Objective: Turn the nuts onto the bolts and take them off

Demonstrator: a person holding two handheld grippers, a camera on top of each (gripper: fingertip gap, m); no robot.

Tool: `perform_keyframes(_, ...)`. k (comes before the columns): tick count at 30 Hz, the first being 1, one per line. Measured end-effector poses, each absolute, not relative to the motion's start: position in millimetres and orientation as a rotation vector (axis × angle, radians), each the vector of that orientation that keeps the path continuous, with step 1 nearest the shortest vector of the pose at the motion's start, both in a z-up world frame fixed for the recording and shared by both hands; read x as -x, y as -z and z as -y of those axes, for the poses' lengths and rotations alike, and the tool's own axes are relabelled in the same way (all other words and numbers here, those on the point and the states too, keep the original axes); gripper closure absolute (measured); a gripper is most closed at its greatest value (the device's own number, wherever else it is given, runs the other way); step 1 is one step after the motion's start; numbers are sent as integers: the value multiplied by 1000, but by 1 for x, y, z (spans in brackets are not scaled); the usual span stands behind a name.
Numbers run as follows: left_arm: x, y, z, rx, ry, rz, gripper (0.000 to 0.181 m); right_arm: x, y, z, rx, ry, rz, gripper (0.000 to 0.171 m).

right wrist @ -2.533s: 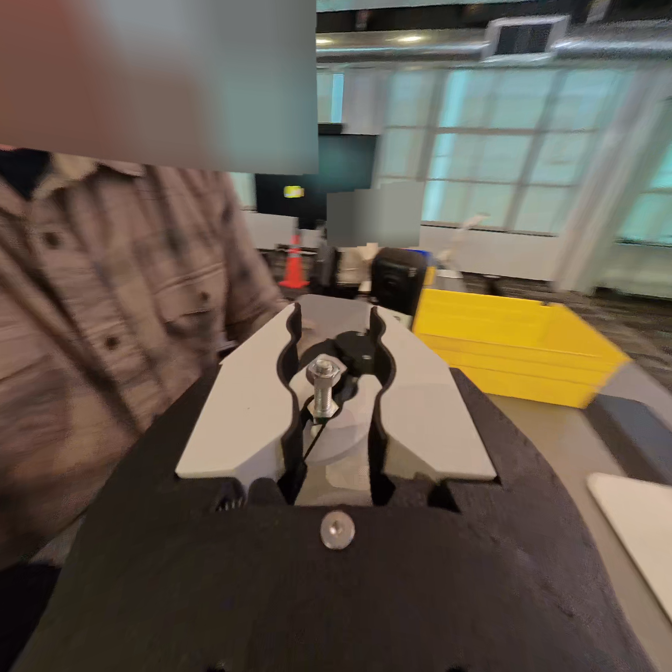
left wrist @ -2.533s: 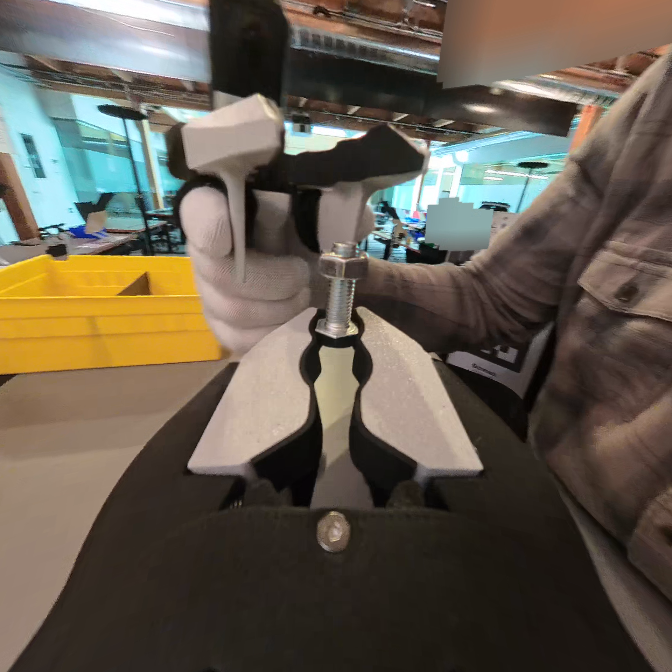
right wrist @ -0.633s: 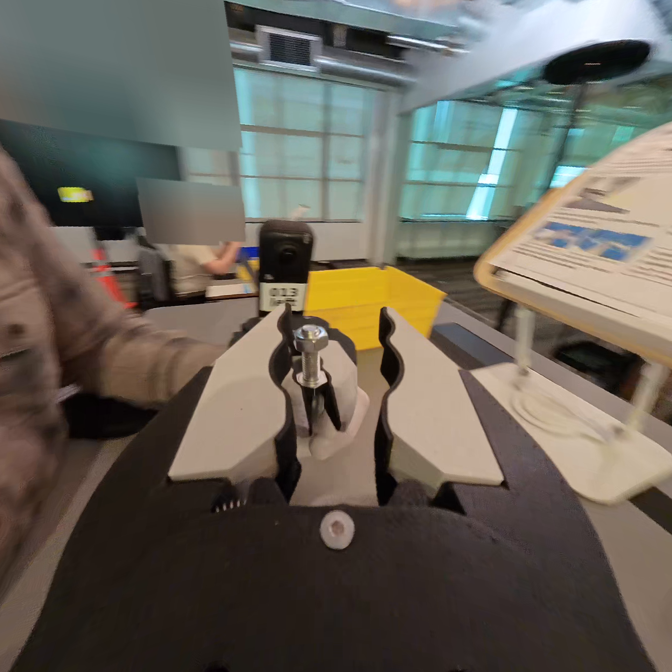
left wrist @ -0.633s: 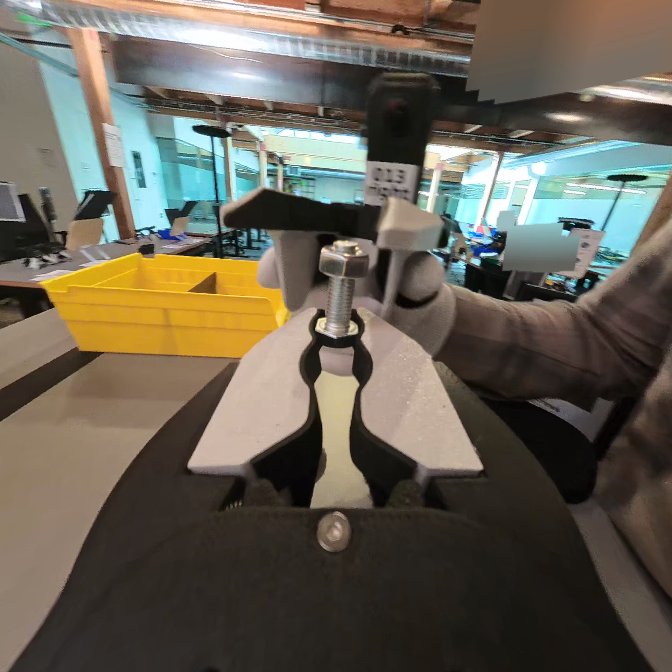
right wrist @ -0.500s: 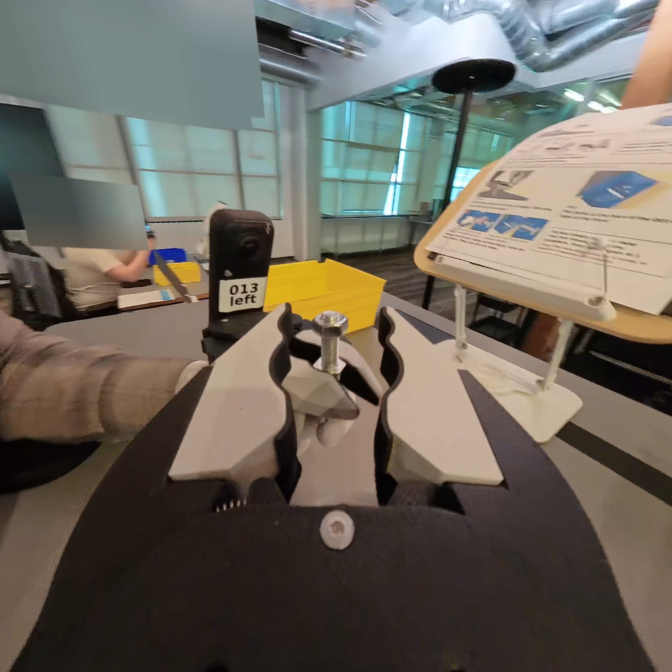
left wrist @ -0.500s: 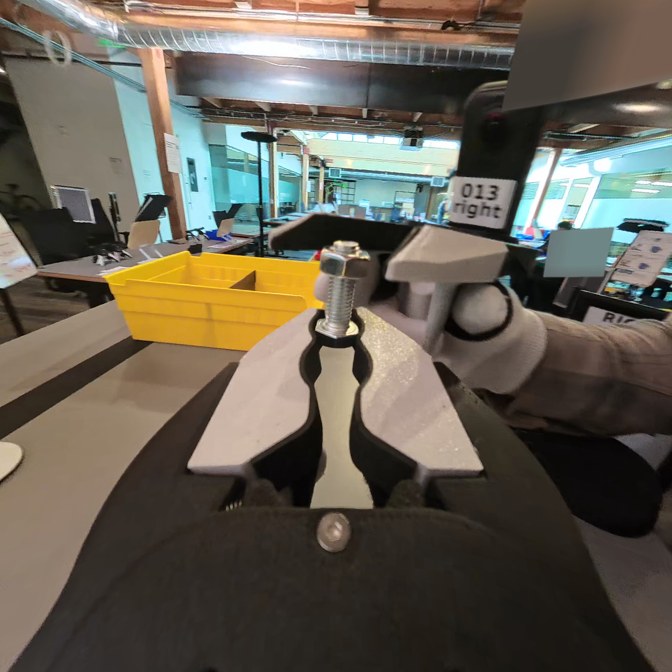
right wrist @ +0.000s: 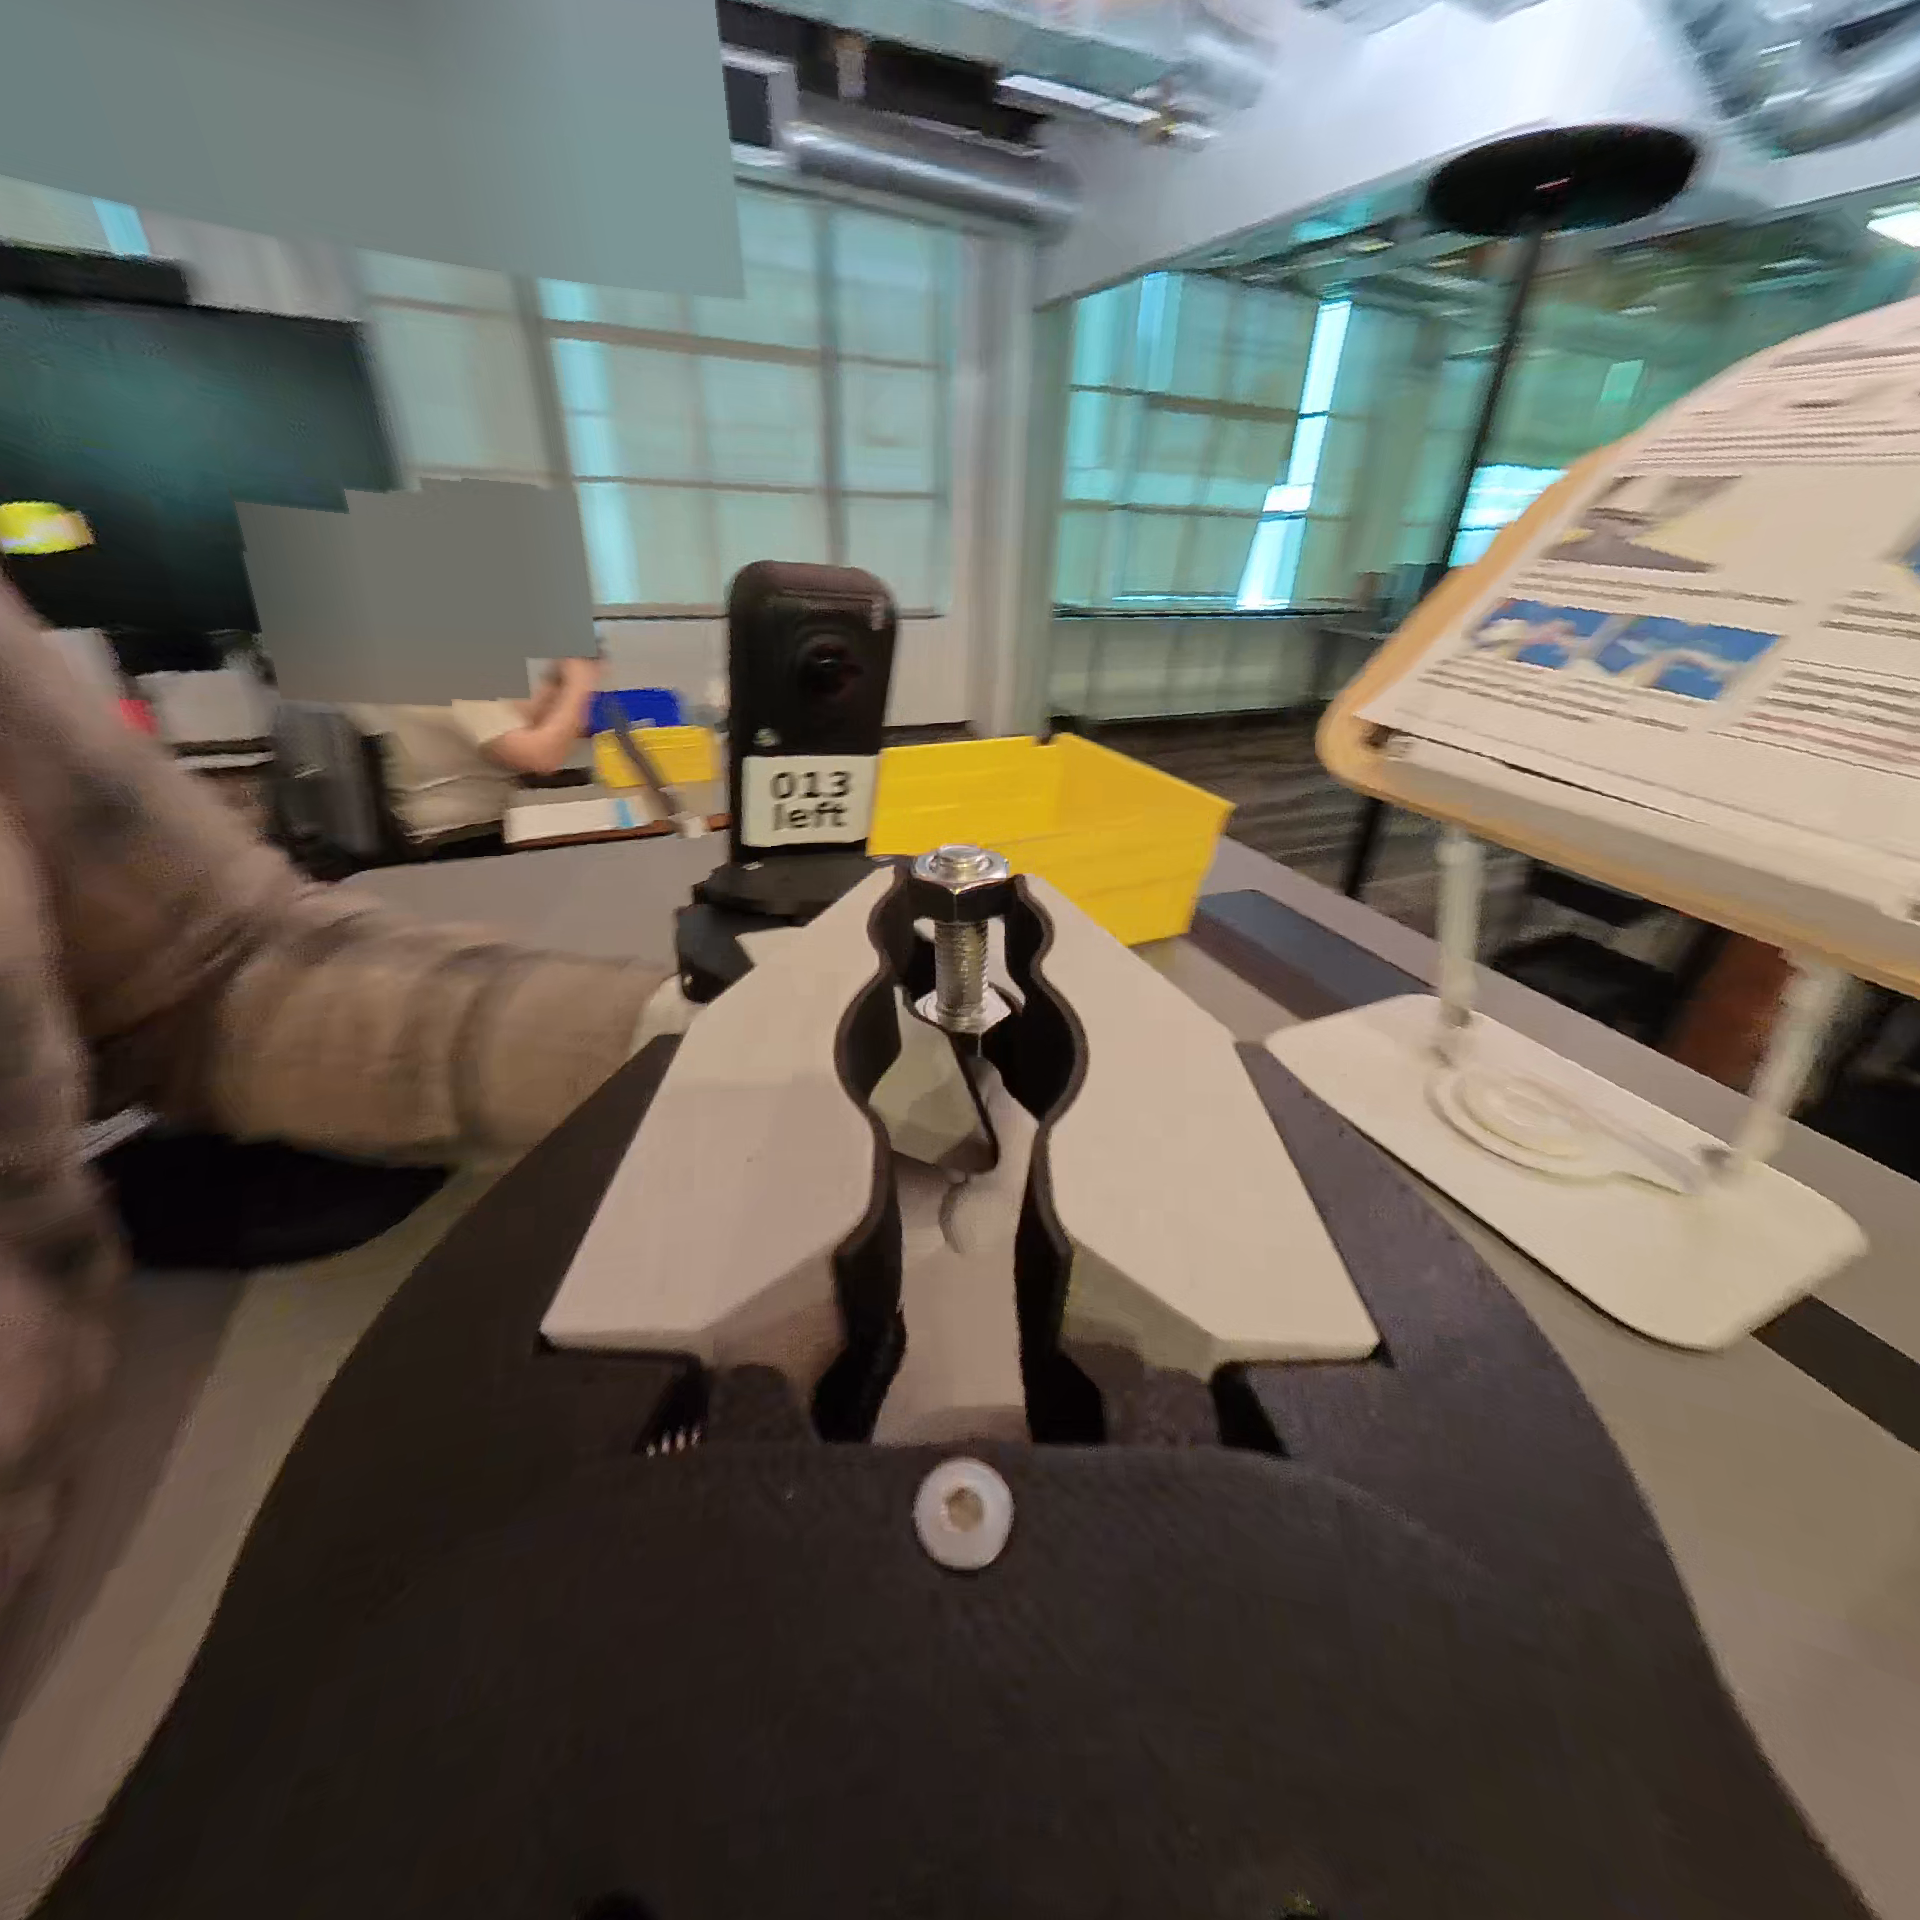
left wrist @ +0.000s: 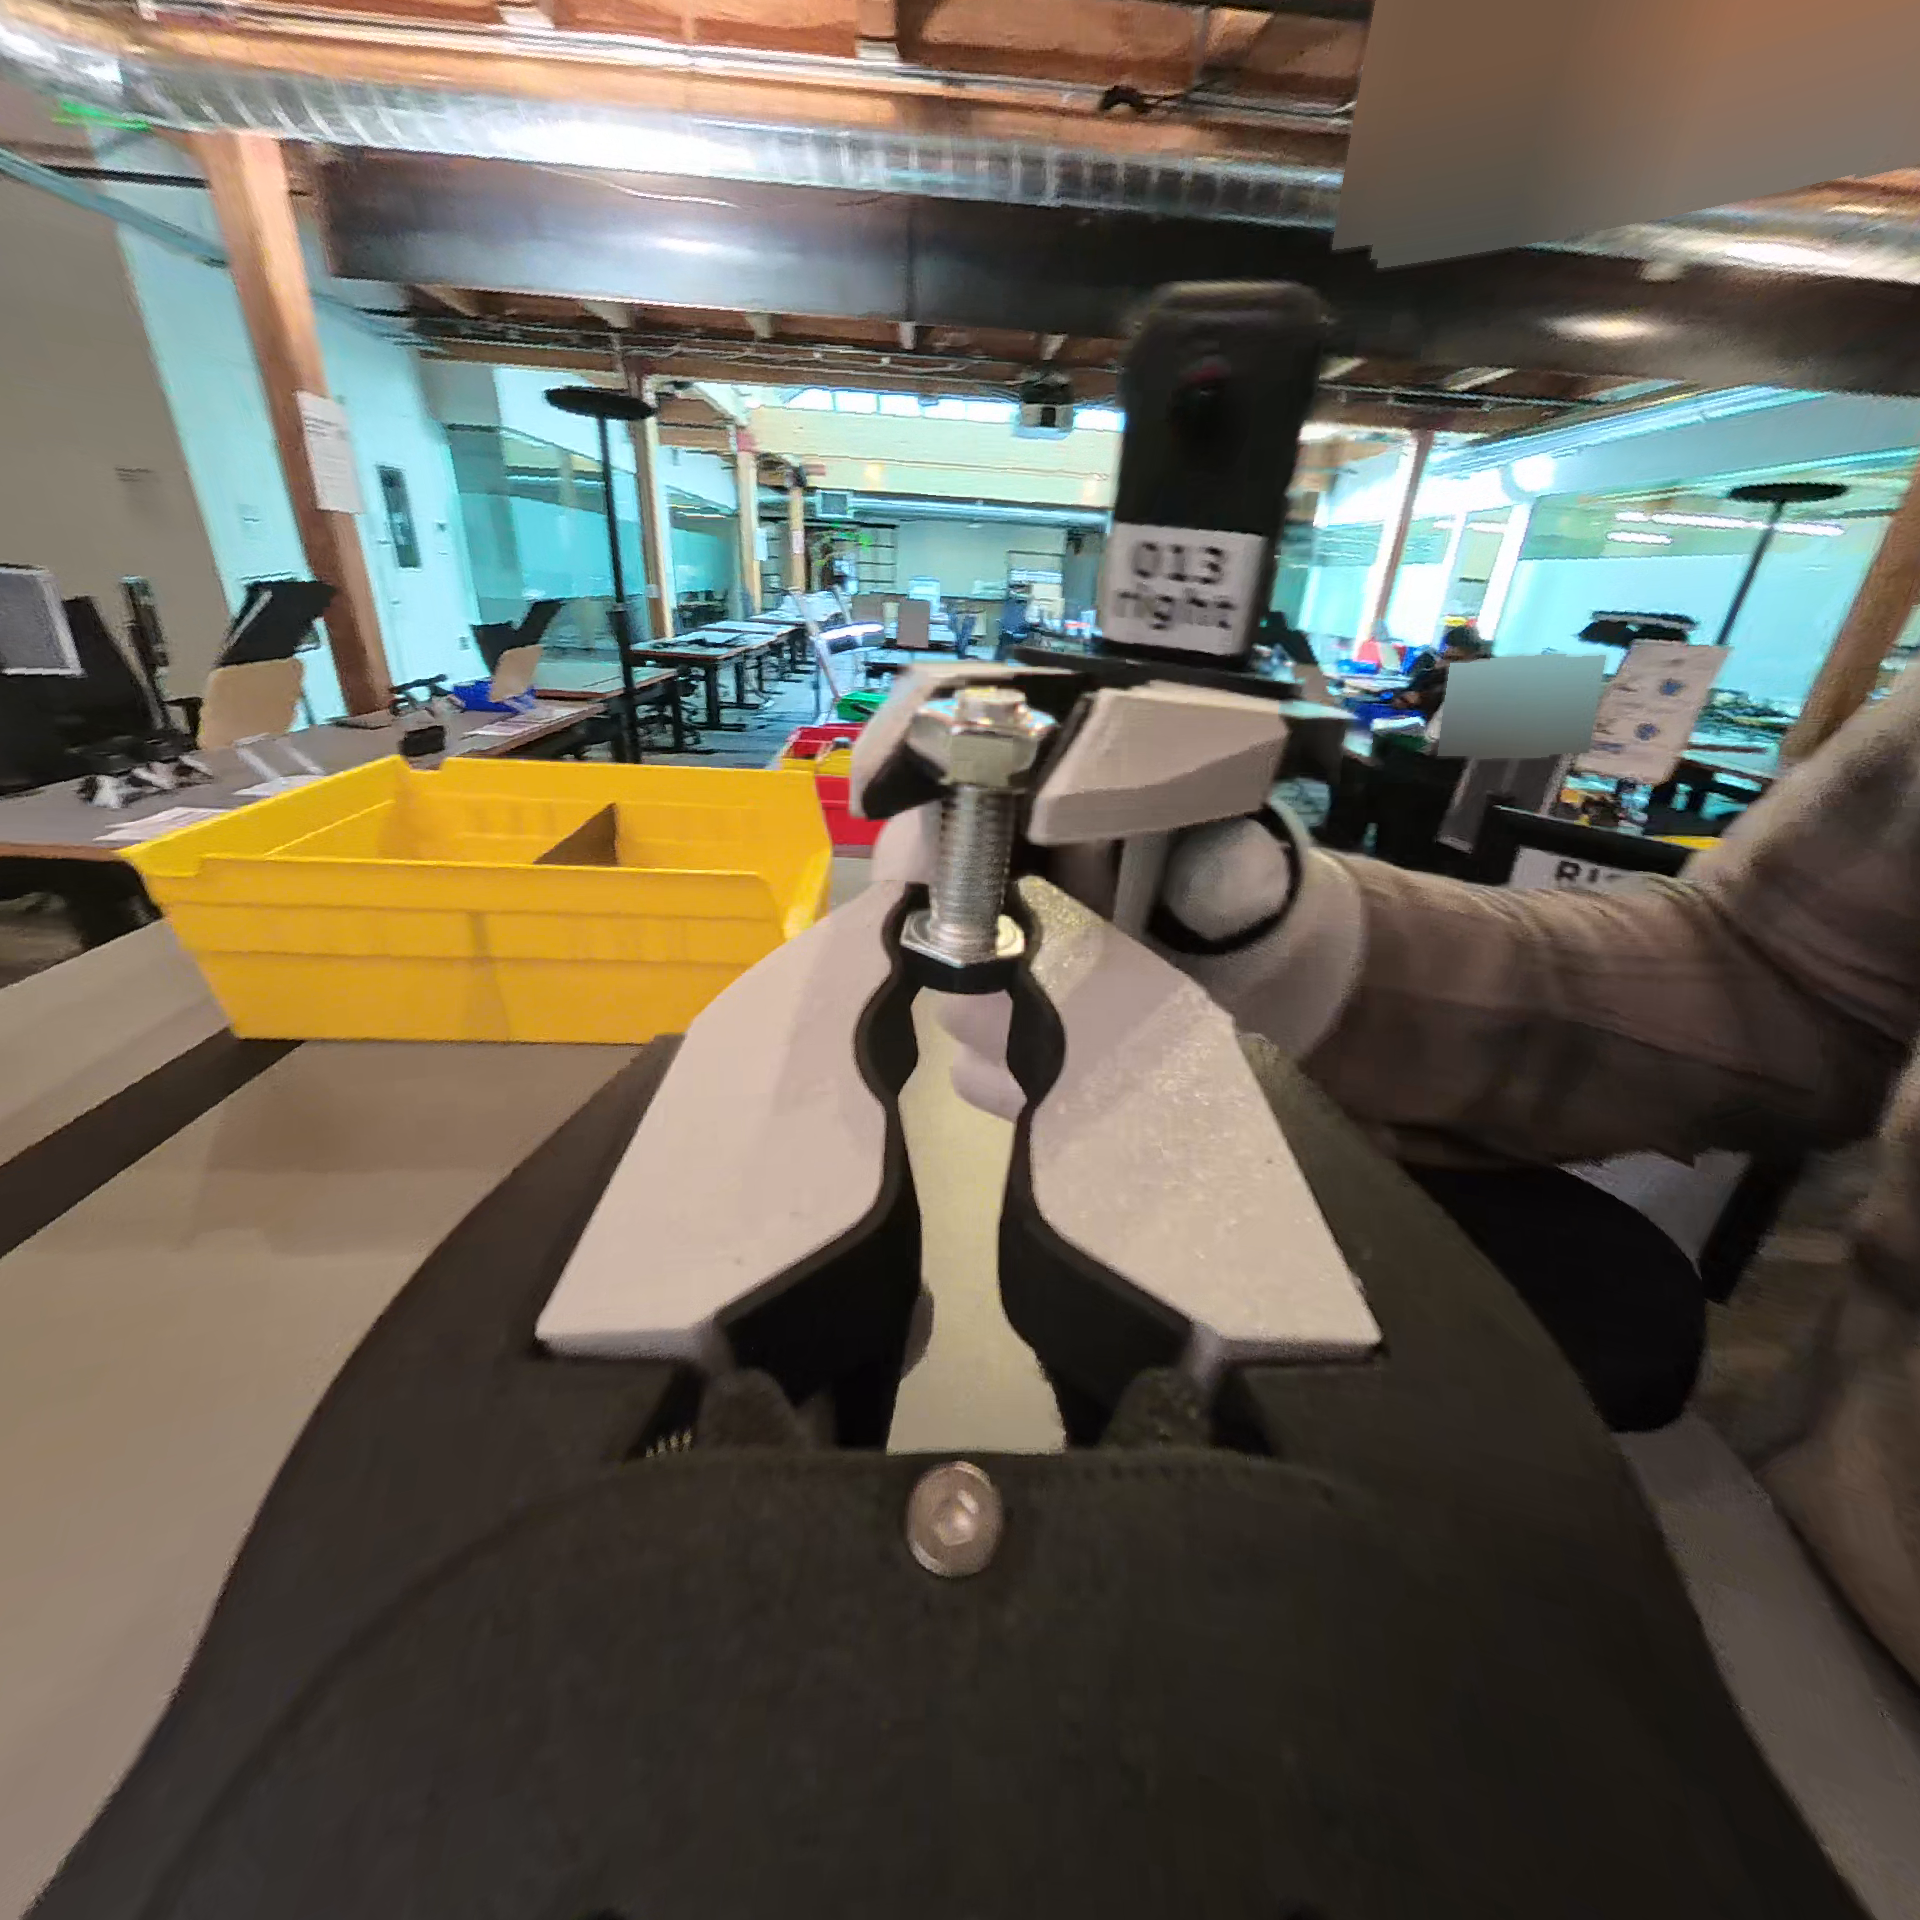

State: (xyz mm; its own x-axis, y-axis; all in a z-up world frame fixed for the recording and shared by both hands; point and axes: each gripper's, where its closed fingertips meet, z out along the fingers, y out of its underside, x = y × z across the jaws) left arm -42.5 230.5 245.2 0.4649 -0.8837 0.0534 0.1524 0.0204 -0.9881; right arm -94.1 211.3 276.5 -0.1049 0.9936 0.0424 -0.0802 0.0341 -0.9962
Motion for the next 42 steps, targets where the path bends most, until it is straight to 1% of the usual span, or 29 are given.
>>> perform_keyframes(4, 31, -245, -210, 1265, 1026, -847, 167, 83, -276, -190, 919, -1503, 1537, 156)
perform_keyframes(10, 2, -240, -167, 1210, 1205, -1070, 167, 48, -273, -149, 583, -1984, 1991, 156)
perform_keyframes(14, -8, -245, -145, 1145, 1320, -1126, 167, 33, -279, -132, 314, -2257, 2073, 156)
perform_keyframes(16, -5, -246, -144, 1145, 1328, -1126, 167, 34, -280, -132, 275, -2298, 2045, 156)
perform_keyframes(19, 4, -248, -159, 1169, 1277, -1060, 167, 46, -283, -142, 362, -2236, 1946, 155)
perform_keyframes(22, 16, -248, -183, 1211, 1194, -949, 167, 67, -292, -165, 555, -2080, 1743, 127)
perform_keyframes(24, 24, -245, -196, 1239, 1141, -898, 167, 77, -295, -182, 666, -1877, 1616, 121)
perform_keyframes(27, 33, -245, -211, 1266, 1072, -821, 167, 82, -293, -200, 816, -1600, 1504, 121)
perform_keyframes(29, 38, -243, -223, 1294, 996, -769, 167, 82, -294, -210, 903, -1469, 1384, 126)
perform_keyframes(31, 42, -240, -234, 1328, 934, -709, 167, 83, -292, -221, 1006, -1348, 1256, 123)
perform_keyframes(32, 45, -238, -240, 1344, 892, -676, 167, 83, -291, -229, 1056, -1281, 1176, 126)
perform_keyframes(37, 53, -232, -256, 1392, 737, -603, 167, 87, -276, -239, 1187, -1028, 972, 125)
perform_keyframes(39, 54, -231, -258, 1398, 697, -595, 167, 87, -269, -246, 1229, -922, 911, 134)
perform_keyframes(40, 54, -231, -259, 1401, 688, -589, 167, 89, -267, -245, 1233, -916, 904, 140)
perform_keyframes(41, 55, -230, -260, 1406, 683, -576, 167, 91, -267, -243, 1235, -926, 892, 151)
perform_keyframes(42, 55, -229, -262, 1414, 681, -570, 167, 93, -266, -242, 1248, -928, 887, 156)
